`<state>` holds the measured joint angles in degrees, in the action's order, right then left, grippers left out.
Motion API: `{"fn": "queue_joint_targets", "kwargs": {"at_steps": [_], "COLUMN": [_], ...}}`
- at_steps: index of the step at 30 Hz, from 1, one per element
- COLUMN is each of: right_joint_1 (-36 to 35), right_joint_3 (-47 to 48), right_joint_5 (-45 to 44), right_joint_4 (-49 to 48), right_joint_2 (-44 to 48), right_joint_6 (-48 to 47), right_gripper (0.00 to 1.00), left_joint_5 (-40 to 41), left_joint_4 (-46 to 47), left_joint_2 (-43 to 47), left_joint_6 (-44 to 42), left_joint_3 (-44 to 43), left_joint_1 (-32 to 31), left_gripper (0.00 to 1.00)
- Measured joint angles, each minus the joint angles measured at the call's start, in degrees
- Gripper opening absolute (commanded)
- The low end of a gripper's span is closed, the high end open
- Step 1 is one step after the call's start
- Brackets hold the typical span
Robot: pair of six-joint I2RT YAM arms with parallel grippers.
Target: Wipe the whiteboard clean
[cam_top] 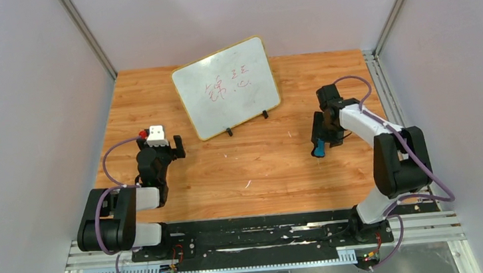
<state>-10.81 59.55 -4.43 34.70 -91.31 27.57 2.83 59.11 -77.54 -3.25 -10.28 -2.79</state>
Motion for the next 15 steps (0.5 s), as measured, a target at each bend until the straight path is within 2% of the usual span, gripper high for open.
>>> {"fn": "queue_joint_targets", "kwargs": {"at_steps": [7, 15], "right_joint_1": [1.6, 2.2], "right_joint_3": [0.0, 0.0], "right_joint_5": [1.3, 2.1], "right_joint_4": [-1.9, -3.0], "right_joint_2": [-4.2, -4.6], "right_joint_6": [-1.0, -1.9], "right_gripper": [0.54, 0.53], "left_joint_5": [0.0, 0.0], "left_joint_4": [0.0, 0.0], "left_joint_2": [0.0, 0.0], "left_joint_6": [0.0, 0.0], "left_joint_3": [0.0, 0.0], "left_joint_1": [0.0, 0.0], "left_gripper": [0.98, 0.98]}}
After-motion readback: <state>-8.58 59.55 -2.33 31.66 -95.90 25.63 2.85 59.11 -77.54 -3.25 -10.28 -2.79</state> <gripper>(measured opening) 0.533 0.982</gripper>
